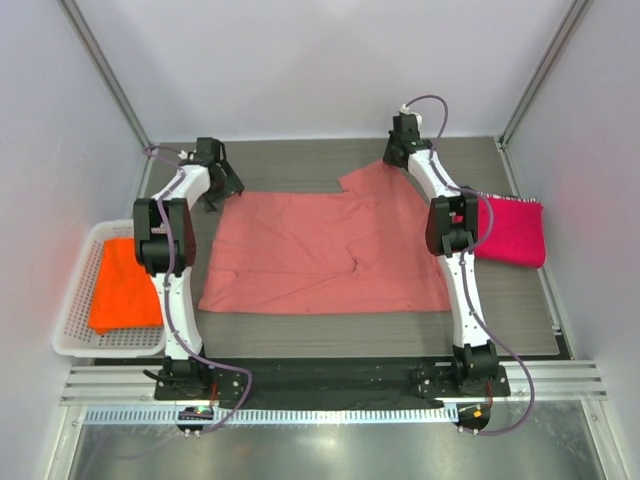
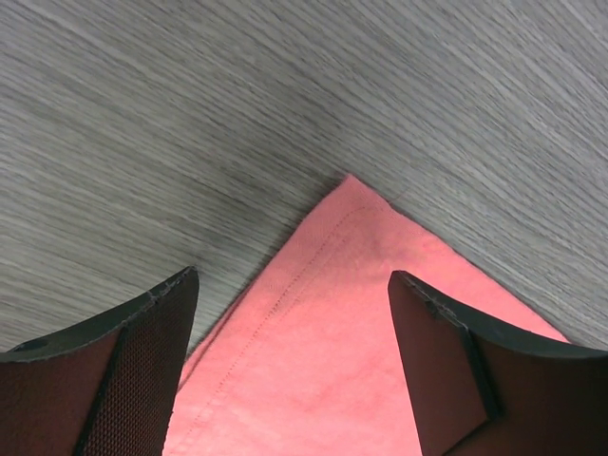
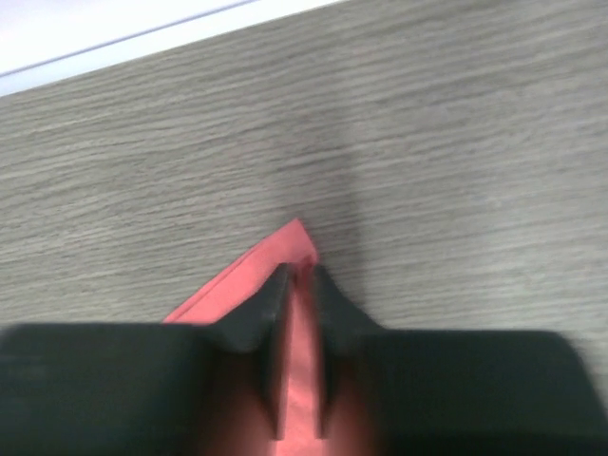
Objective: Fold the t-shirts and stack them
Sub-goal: Fold the tshirt
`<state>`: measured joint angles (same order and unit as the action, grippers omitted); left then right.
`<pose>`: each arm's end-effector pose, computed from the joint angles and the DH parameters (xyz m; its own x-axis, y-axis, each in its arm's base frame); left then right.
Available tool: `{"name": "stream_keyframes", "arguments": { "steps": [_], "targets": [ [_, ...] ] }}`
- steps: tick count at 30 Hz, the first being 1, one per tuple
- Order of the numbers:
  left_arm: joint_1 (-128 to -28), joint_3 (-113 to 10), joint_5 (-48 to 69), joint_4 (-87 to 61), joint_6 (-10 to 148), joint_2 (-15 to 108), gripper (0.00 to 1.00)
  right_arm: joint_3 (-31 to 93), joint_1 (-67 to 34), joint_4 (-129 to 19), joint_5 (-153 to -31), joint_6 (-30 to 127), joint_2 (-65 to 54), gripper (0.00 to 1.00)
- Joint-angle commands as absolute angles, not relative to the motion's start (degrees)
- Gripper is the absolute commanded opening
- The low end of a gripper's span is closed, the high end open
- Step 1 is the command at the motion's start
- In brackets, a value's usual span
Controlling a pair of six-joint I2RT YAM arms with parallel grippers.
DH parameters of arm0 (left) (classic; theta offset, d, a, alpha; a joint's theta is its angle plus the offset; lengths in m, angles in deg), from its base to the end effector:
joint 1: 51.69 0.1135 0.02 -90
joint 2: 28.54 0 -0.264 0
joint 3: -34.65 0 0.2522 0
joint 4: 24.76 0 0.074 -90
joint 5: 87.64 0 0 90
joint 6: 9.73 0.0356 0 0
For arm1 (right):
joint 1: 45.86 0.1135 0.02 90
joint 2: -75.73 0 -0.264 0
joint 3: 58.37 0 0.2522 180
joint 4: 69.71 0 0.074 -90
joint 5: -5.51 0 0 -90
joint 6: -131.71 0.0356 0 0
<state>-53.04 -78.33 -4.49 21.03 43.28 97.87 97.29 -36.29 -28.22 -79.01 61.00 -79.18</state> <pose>0.4779 -0.0070 0.1734 -0.6634 -0.5819 -0.4704 -0.5468 0.8061 -0.2261 0.5865 0.0954 0.1573 -0.6385 0.2258 -0.7357 0.1237 0.9737 0.1915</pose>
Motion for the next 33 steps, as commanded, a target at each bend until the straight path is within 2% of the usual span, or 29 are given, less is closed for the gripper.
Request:
{"name": "stream_keyframes", "arguments": {
  "steps": [1, 3, 5, 14, 18, 19, 25, 28, 29, 31, 32, 33],
  "targets": [
    [-52.7, -80.4, -3.6, 21.6, 44.2, 98.9, 0.82, 98.6, -35.7, -26.4, -74.4, 60.0, -81.2, 0.13],
    [-52.7, -80.7, -3.9, 21.6, 44.5, 99.2, 0.80, 98.8, -35.7, -26.4, -73.9, 60.2, -81.2, 0.05],
    [-52.6, -81.7, -3.9, 22.2, 44.4, 100.3, 0.78, 98.9, -35.7, -26.6, -73.8, 60.3, -81.2, 0.01],
    [-52.1, -85.2, -3.9, 23.6, 44.1, 104.0, 0.72, 95.5, -37.1, -28.3, -76.4, 62.5, -78.9, 0.01],
    [-52.0, -89.4, -1.9, 25.5, 44.0, 106.5, 0.54, 93.9, -37.2, -29.3, -76.4, 62.6, -77.7, 0.01],
    [-52.0, -89.7, -1.3, 25.7, 44.1, 106.7, 0.52, 93.9, -37.2, -29.2, -76.3, 62.7, -77.5, 0.01],
    [-53.7, -88.5, -2.6, 26.3, 45.3, 106.1, 0.53, 93.1, -37.9, -29.6, -77.7, 63.5, -76.4, 0.01],
    [-54.2, -89.1, -4.8, 27.2, 45.6, 106.5, 0.45, 92.8, -38.2, -29.8, -78.2, 63.9, -75.8, 0.01],
    [-54.2, -89.5, -5.0, 27.6, 45.7, 106.8, 0.38, 92.9, -38.3, -29.8, -78.3, 63.9, -75.4, 0.01],
    [-54.1, -89.9, -5.8, 28.0, 45.7, 107.2, 0.29, 93.2, -38.6, -29.6, -80.8, 64.1, -75.0, 0.01],
    [-54.0, -90.9, -5.9, 27.9, 45.9, 107.3, 0.18, 92.9, -39.2, -29.5, -81.5, 64.5, -74.5, 0.01],
    [-54.1, -91.6, -6.3, 28.3, 46.2, 107.6, 0.12, 92.5, -39.4, -29.3, -81.5, 64.6, -72.6, 0.01]
  ]
}}
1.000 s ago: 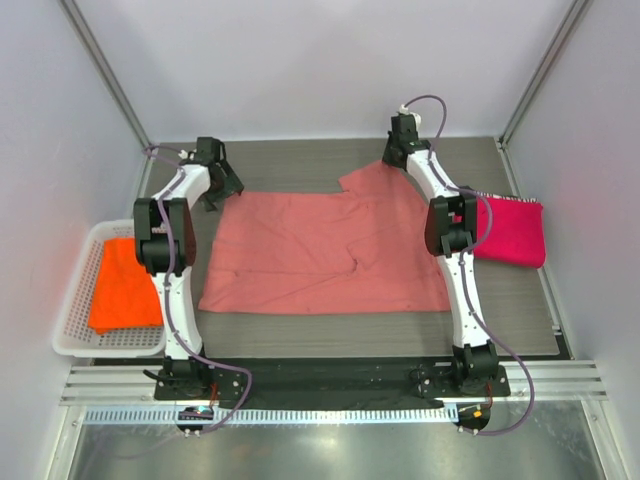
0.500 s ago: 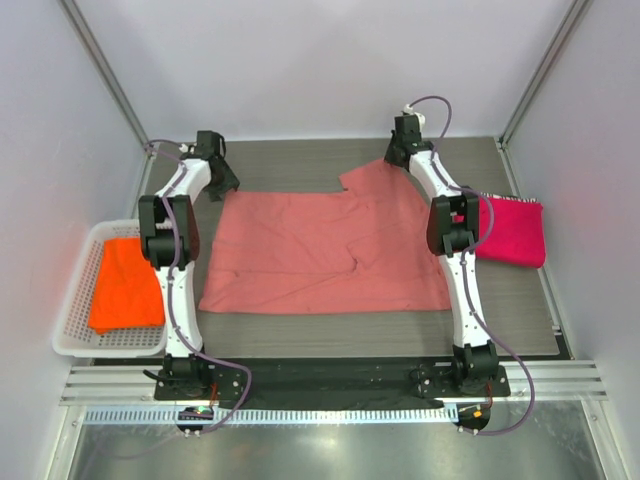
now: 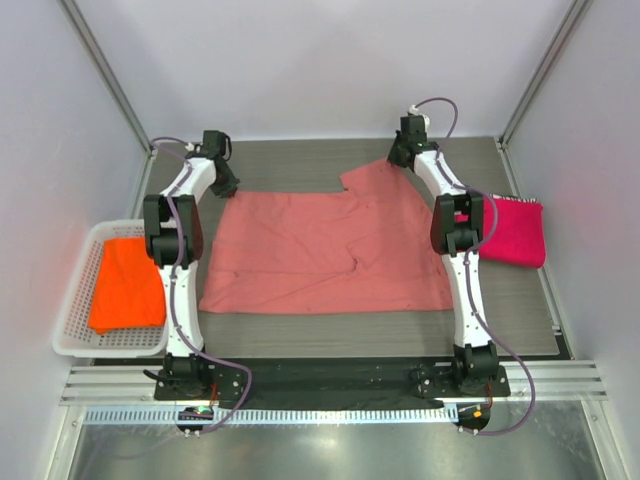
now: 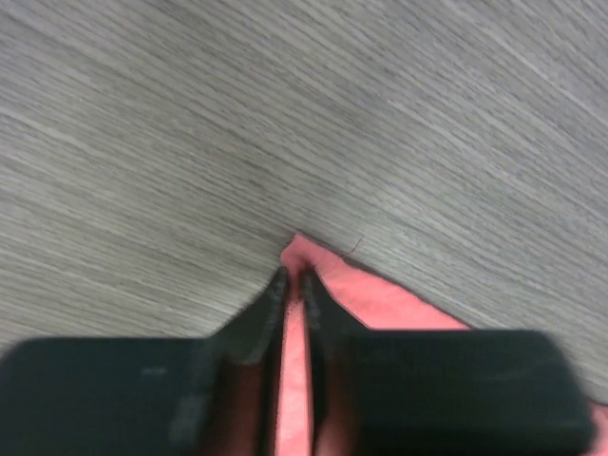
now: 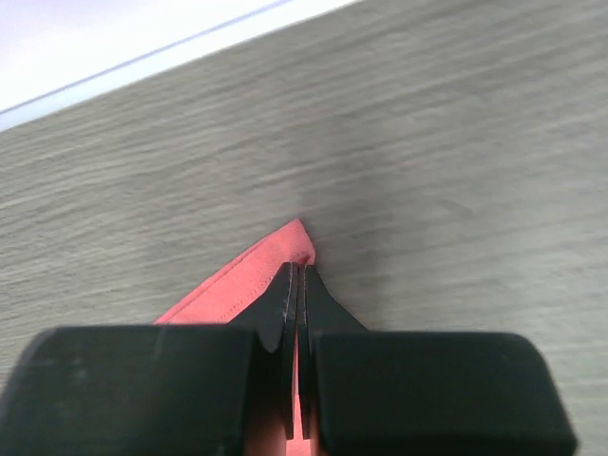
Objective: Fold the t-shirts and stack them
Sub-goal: Fold the tshirt
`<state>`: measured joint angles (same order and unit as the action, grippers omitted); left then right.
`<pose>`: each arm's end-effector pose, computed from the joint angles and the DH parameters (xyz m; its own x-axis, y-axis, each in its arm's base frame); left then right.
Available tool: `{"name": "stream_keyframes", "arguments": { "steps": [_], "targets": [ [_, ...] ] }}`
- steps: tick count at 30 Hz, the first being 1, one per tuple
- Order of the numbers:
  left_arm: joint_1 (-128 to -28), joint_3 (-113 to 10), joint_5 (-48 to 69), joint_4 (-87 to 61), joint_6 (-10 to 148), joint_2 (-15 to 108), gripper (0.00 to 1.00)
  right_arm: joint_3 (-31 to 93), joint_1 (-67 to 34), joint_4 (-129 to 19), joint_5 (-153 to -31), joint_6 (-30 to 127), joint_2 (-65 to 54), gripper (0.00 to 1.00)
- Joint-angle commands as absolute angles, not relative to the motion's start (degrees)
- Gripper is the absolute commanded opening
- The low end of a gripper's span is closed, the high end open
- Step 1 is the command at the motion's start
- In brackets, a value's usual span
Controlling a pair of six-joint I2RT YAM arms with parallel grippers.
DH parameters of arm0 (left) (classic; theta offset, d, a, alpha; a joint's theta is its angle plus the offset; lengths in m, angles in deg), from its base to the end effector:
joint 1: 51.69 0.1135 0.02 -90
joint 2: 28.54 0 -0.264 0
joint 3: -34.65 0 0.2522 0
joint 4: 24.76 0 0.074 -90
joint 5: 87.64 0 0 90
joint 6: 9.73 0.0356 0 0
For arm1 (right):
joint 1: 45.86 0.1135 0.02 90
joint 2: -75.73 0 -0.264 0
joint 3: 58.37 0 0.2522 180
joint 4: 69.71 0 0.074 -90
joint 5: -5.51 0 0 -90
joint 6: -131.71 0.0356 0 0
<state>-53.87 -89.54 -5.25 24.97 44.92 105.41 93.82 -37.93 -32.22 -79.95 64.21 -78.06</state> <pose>0.5071 -0.0146 0.1667 -0.6851 -0.5478 -0.4801 -0.5221 0.8289 -0.2007 0.5886 0.0792 0.1540 -0.6063 0.3007 -0.7362 0.1681 0.9533 0.2509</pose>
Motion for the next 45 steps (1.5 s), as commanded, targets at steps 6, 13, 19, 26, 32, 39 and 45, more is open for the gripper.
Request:
{"name": "stream_keyframes", "arguments": {
  "steps": [6, 13, 19, 26, 32, 39, 45],
  "targets": [
    [-54.1, -95.1, -7.2, 30.1, 47.0, 108.2, 0.00, 90.1, -40.8, -29.5, -83.3, 63.8, -66.6, 0.01],
    [-54.2, -83.3, -8.1, 21.8, 48.0, 99.4, 0.00, 82.4, -40.8, -30.8, -90.4, 64.3, -60.3, 0.01],
    [-54.9, -73.6, -7.8, 12.5, 50.6, 91.3, 0.00, 71.9, -40.8, -35.9, -93.9, 64.6, -53.4, 0.01],
    [-55.6, -68.7, -9.0, 7.3, 51.3, 86.7, 0.00, 62.3, -40.6, -37.6, -94.6, 63.6, -44.7, 0.01],
    [-56.2, -61.6, -9.9, 1.0, 52.7, 81.2, 0.00, 53.1, -40.7, -38.4, -93.2, 62.4, -36.3, 0.01],
    [-56.4, -51.5, -11.2, -6.6, 52.4, 73.7, 0.00, 42.3, -40.7, -40.7, -93.3, 63.2, -26.5, 0.01],
    [-57.0, -41.7, -11.0, -14.4, 52.8, 67.0, 0.00, 33.7, -40.6, -41.0, -93.1, 62.9, -16.6, 0.01]
  ]
}}
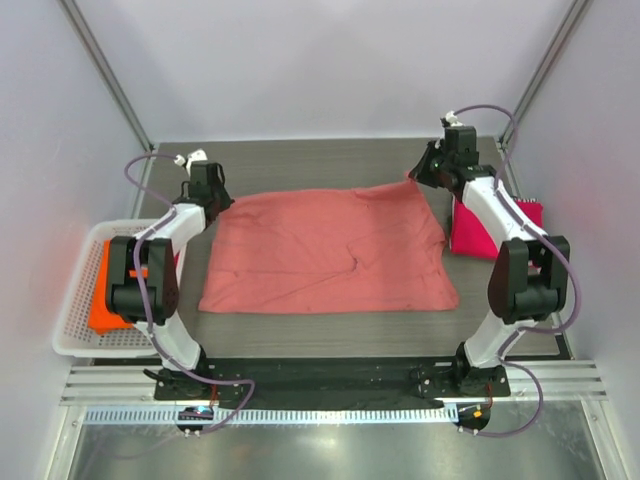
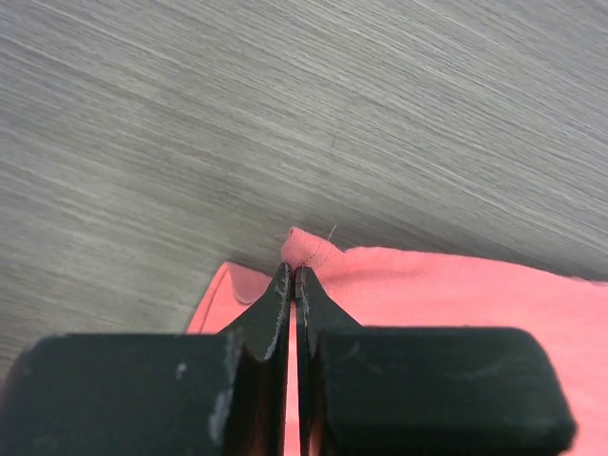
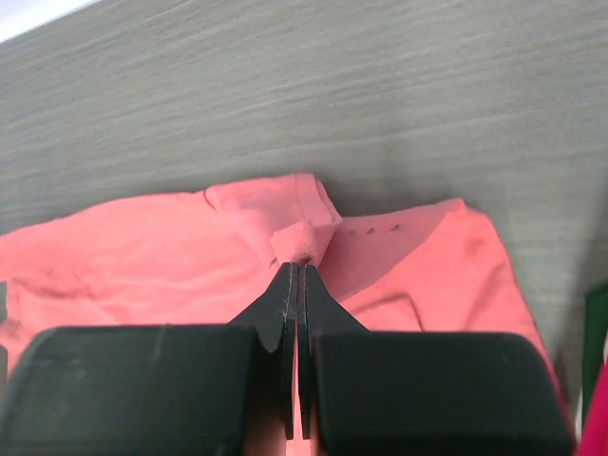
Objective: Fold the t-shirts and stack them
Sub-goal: Fold the tshirt
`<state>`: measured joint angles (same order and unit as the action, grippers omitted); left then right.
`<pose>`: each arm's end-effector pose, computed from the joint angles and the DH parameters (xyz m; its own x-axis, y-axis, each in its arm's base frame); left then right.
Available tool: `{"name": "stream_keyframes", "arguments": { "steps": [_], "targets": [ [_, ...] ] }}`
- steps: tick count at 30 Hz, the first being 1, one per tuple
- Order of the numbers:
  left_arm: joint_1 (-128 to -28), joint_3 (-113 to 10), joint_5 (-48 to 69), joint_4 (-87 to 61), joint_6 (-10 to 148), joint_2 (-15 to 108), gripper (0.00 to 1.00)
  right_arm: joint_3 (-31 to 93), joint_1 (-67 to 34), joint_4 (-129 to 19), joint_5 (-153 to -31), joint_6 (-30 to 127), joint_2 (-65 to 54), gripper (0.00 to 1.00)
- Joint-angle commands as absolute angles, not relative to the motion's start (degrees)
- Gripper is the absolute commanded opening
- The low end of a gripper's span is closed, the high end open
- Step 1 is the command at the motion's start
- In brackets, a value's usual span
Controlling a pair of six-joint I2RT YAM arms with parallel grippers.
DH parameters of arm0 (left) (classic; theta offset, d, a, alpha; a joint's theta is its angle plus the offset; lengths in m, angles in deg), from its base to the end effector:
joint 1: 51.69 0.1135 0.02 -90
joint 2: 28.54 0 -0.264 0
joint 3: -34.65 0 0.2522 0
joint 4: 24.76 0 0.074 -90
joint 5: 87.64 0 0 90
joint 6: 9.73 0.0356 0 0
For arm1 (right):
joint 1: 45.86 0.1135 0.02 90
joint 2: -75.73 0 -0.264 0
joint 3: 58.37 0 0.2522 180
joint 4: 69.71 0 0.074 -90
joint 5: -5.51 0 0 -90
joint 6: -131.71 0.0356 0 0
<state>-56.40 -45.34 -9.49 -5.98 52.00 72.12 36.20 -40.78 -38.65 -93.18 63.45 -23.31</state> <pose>0.3881 -0.0246 0.2148 -0.5209 -0.4222 -0.7419 -0.3683 0.8952 -0.2508 0.3997 0.0409 0.2911 -0.6155 0.3129 -0.7234 0.0193 0.9236 0.3830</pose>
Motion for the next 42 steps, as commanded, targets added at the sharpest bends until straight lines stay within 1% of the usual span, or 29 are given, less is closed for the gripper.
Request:
{"name": "stream_keyframes", "arguments": {
  "steps": [1, 6, 14, 21, 32, 36, 38, 42],
  "targets": [
    [-57.1, -40.4, -11.3, -15.6, 52.8, 66.0, 0.00, 32.6, -40.6, -41.0, -93.0, 62.7, -15.0, 0.01],
    [-57.8, -33.2, -14.5, -21.5, 53.1, 61.1, 0.00, 25.6, -40.6, -40.5, -92.8, 63.2, -5.8, 0.01],
    [-58.4, -27.3, -19.4, -26.3, 53.0, 57.7, 0.00, 16.3, -40.5, -38.1, -93.0, 64.0, 4.9, 0.01],
    [-58.4, -21.7, -20.1, -31.1, 52.8, 54.9, 0.00, 9.5, -40.1, -36.1, -92.7, 64.5, 13.6, 0.01],
    [-58.7, -13.7, -19.7, -33.8, 51.1, 48.2, 0.00, 1.9, -40.1, -31.3, -93.0, 65.0, 25.7, 0.01],
    [-58.8, -12.5, -19.3, -32.1, 50.0, 46.0, 0.00, 0.0, -40.1, -30.1, -93.4, 66.0, 29.6, 0.01],
    [-59.1, -11.2, -19.2, -31.5, 49.2, 44.2, 0.01, -1.5, -40.1, -29.8, -93.5, 66.9, 32.4, 0.01],
    [-59.5, -9.3, -19.7, -30.3, 47.7, 41.6, 0.11, -3.9, -40.1, -29.1, -95.0, 68.1, 36.9, 0.01]
  ]
}}
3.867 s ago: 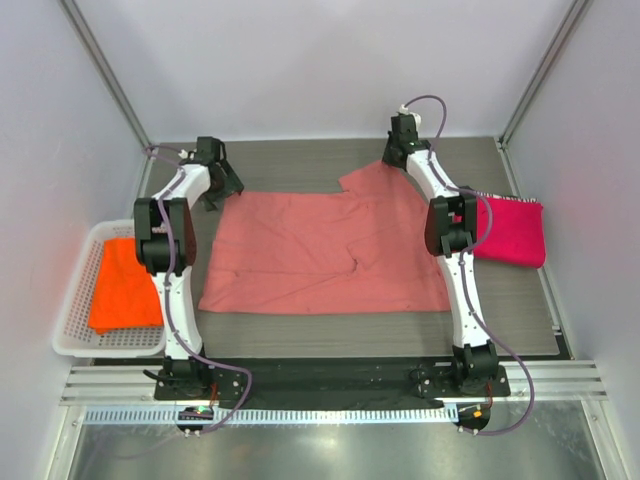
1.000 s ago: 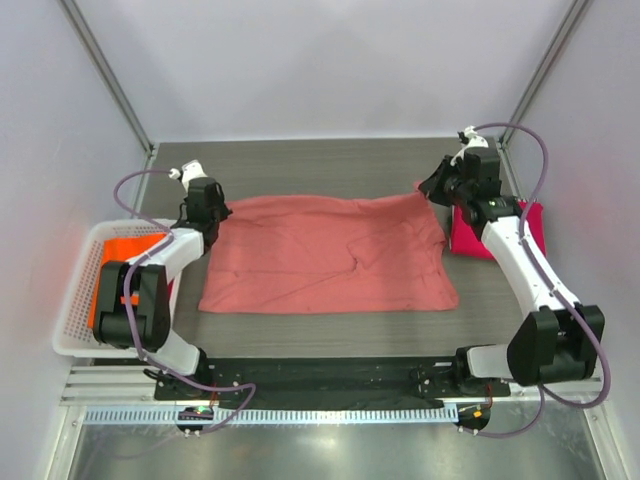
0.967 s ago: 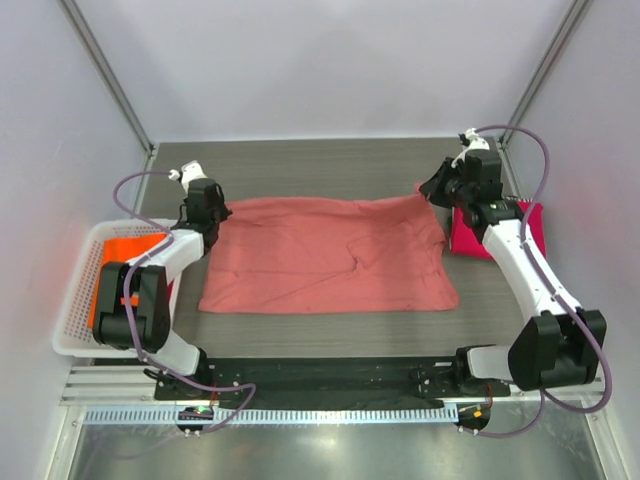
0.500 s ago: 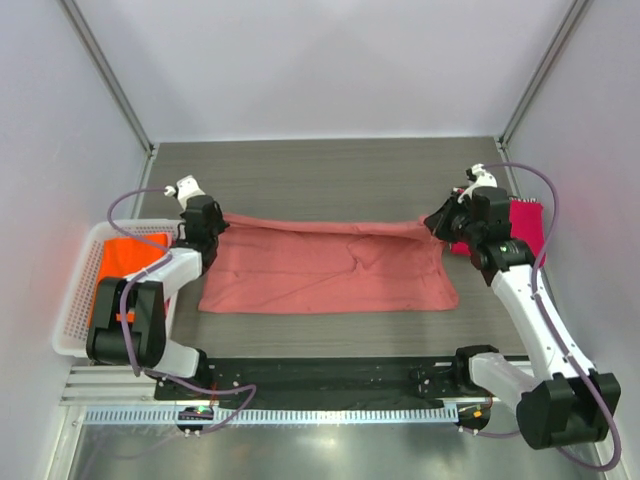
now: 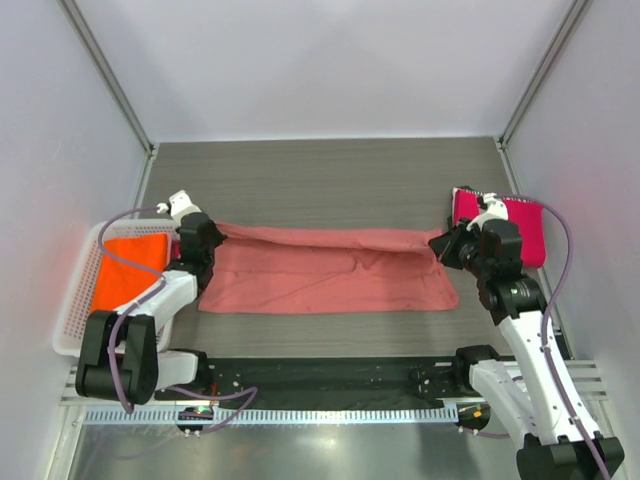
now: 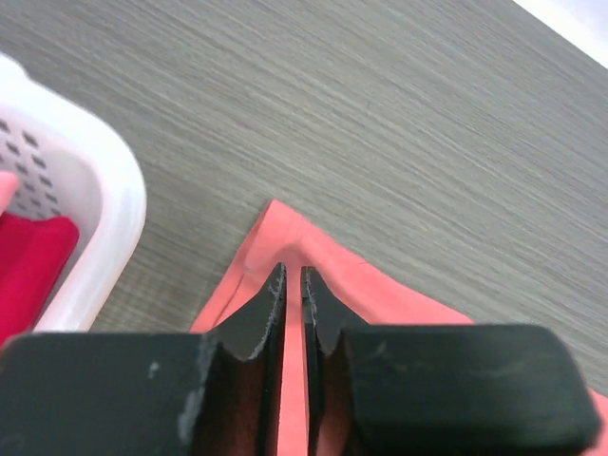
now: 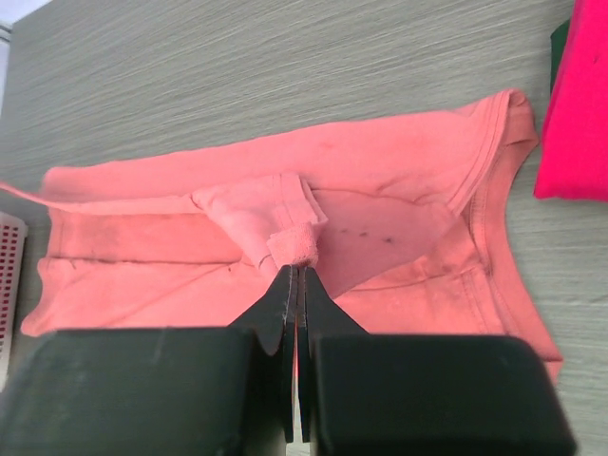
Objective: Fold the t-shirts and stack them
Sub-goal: Fold the tshirt
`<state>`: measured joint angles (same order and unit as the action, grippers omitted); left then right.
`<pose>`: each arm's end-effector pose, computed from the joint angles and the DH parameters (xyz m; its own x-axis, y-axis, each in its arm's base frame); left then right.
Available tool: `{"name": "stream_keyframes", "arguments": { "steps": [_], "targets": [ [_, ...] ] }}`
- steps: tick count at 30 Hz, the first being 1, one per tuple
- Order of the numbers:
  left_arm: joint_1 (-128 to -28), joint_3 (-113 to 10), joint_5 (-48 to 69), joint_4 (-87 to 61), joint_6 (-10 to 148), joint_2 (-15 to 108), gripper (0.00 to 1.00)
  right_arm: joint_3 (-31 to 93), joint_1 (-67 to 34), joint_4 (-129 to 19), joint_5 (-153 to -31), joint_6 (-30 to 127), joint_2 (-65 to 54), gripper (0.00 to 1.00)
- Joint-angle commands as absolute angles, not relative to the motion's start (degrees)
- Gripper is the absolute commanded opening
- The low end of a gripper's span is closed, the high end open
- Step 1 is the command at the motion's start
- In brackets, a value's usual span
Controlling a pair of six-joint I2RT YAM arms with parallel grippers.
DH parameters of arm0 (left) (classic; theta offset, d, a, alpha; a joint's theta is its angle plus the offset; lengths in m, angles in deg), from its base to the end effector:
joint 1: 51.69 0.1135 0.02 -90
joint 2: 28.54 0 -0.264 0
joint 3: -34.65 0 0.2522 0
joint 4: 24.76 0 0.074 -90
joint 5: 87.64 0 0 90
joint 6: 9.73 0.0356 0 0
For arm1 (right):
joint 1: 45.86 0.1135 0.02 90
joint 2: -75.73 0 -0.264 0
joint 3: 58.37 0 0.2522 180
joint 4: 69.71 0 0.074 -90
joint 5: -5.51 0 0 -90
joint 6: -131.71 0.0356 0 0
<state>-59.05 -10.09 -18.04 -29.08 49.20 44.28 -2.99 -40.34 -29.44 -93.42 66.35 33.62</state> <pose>0.2622 -0.0214 0.2038 -0.2409 -0.4566 -0.8564 -0.3744 0.8578 -0.3520 0.1656 0.0216 0.2989 -0.5078 0.3647 -0.7805 -0.0231 0.8999 0.4355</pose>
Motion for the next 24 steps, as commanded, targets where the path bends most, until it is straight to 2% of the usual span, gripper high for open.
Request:
{"name": "stream_keyframes", "arguments": {
  "steps": [1, 3, 5, 6, 7, 9, 14, 20, 24],
  "targets": [
    [-59.6, -9.1, -20.1, -28.7, 47.6, 41.1, 0.11, -5.0, -40.1, -28.7, -95.3, 68.3, 38.1, 0.01],
    [-60.0, -8.6, -20.6, -27.3, 46.5, 39.0, 0.13, -6.1, -40.1, -28.4, -95.7, 68.7, 41.7, 0.02],
    [-60.1, -8.3, -20.9, -24.6, 45.6, 37.3, 0.23, -7.6, -40.1, -27.8, -97.1, 69.3, 44.1, 0.19],
    [-60.3, -8.2, -21.8, -22.4, 44.7, 35.4, 0.37, -8.0, -40.1, -27.6, -97.5, 70.4, 46.9, 0.32],
    [-60.4, -8.0, -21.9, -21.5, 44.4, 34.5, 0.43, -8.9, -40.1, -27.2, -98.1, 70.9, 48.2, 0.53],
    [-60.7, -7.5, -21.0, -19.7, 44.4, 31.3, 0.51, -9.8, -40.1, -27.1, -98.4, 71.9, 52.5, 0.63],
    [-61.3, -10.7, -15.6, -14.3, 43.9, 30.2, 0.53, -9.1, -40.1, -27.8, -98.2, 71.1, 51.3, 0.61],
    [-62.2, -20.1, -10.2, -2.9, 41.4, 37.5, 0.53, -7.3, -39.8, -34.1, -105.1, 69.0, 31.0, 0.56],
    [-63.7, -25.0, -4.1, -1.0, 40.1, 43.5, 0.52, -6.8, -38.3, -40.9, -104.4, 69.6, 19.6, 0.55]
  ]
}}
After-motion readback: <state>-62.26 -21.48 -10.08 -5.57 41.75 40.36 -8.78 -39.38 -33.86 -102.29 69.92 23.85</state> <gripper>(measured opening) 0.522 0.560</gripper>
